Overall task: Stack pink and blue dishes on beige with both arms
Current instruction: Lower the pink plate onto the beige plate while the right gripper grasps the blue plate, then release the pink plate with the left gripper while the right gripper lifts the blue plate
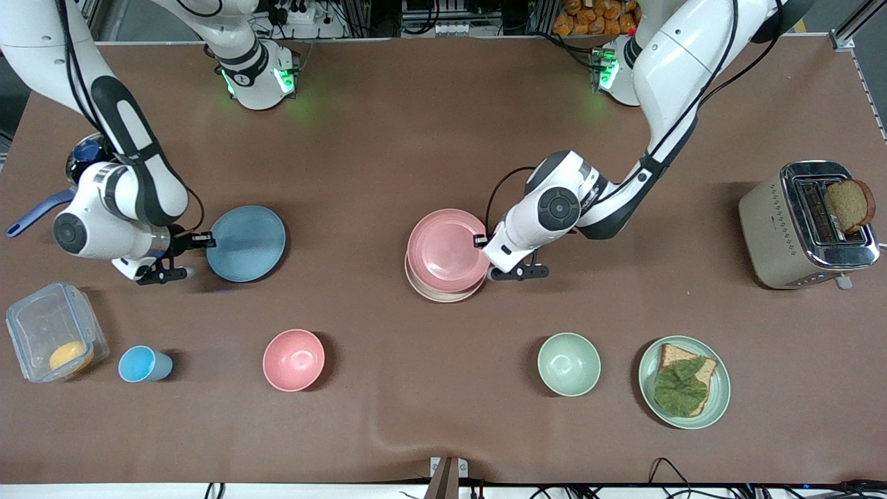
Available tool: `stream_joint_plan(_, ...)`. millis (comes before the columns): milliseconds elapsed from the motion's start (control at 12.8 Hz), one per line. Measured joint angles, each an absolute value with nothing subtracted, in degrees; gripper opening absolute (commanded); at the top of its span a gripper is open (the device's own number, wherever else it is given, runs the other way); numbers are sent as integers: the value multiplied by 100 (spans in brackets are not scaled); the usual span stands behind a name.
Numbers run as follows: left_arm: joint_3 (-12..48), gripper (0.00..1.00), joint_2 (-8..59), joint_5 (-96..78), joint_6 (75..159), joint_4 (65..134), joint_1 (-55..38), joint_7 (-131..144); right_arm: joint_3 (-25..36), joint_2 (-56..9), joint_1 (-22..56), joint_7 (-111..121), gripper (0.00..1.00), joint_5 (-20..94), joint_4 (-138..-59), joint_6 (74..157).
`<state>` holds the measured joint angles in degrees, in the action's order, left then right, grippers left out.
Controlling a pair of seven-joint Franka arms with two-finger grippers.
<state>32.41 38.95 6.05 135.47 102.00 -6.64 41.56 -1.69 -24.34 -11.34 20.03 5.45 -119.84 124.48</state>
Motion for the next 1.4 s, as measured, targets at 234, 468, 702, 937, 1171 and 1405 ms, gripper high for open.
stream_joint_plan(234, 3215, 0, 3944, 714, 13547, 10176, -670, 4156, -176, -2438, -1133, 2003, 0, 545, -11678, 12009)
stream_joint_plan(468, 3213, 0, 3955, 716, 13607, 10172, -706, 4156, -179, -2446, -1130, 2003, 0, 545, -11211, 11357)
stream_joint_plan(702, 3205, 0, 3997, 716, 13843, 10167, -727, 4156, -196, -2446, -1081, 2003, 0, 545, -10807, 10970)
stream_joint_plan(937, 3204, 0, 4038, 719, 13924, 10160, -733, 4156, -221, -2447, -1044, 1968, 0, 546, -10526, 10701)
stream_joint_plan(1171, 3203, 0, 4074, 722, 13968, 10151, -739, 4156, -228, -2456, -1031, 1939, 0, 547, -10424, 10669)
stream_joint_plan(1405, 3202, 67, 4096, 722, 13968, 10149, -767, 4156, -235, -2461, -1009, 1900, 0, 547, -10292, 10570)
